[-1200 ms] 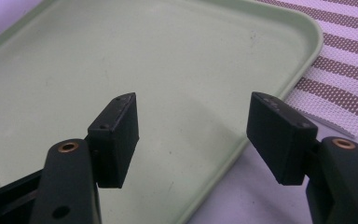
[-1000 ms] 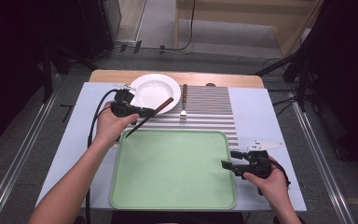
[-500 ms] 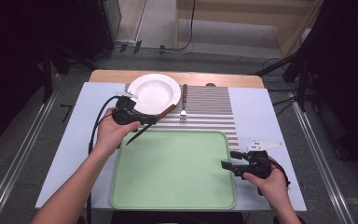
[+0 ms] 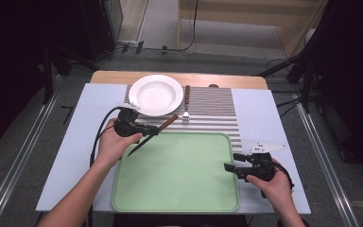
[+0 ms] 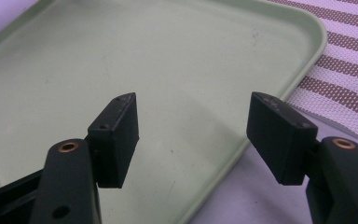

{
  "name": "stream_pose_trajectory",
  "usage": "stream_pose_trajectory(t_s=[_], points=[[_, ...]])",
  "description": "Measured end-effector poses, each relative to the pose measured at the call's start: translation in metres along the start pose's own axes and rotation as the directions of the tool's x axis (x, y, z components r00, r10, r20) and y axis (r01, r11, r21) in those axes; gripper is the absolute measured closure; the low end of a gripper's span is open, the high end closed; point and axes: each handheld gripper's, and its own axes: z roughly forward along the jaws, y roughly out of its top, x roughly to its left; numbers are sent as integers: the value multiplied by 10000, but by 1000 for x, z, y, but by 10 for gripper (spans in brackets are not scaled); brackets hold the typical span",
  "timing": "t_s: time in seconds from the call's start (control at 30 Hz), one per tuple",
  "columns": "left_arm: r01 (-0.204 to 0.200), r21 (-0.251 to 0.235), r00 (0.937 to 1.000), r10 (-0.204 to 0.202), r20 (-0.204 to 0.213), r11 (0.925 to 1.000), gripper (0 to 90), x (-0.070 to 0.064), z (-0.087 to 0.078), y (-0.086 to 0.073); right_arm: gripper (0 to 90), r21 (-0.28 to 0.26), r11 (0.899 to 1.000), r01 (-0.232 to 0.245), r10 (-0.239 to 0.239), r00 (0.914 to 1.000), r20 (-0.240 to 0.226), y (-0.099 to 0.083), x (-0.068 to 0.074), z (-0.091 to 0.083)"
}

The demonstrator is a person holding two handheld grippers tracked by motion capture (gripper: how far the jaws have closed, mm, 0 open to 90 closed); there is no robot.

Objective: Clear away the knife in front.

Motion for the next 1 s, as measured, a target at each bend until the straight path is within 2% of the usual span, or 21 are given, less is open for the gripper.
stream_pose_trajectory(t_s=[0.37,0.53,0.63,1.0], points=[[110,-65,9999,-111,-84,9999,770,-3,3,-22,333,0,10000,20,-20,10000,-15,0,0,1],[-20,-7,9995,20,-325,10000,770,-5,3,-29,334,29,10000,5,-5,10000,-37,0,0,1],[121,-85,9991,-125,-406,9999,770,-3,4,-35,333,57,10000,7,-7,10000,-19,0,0,1],[456,213,9970,-441,-634,9987,770,-5,3,-61,335,90,10000,3,-3,10000,-55,-1,1,2]])
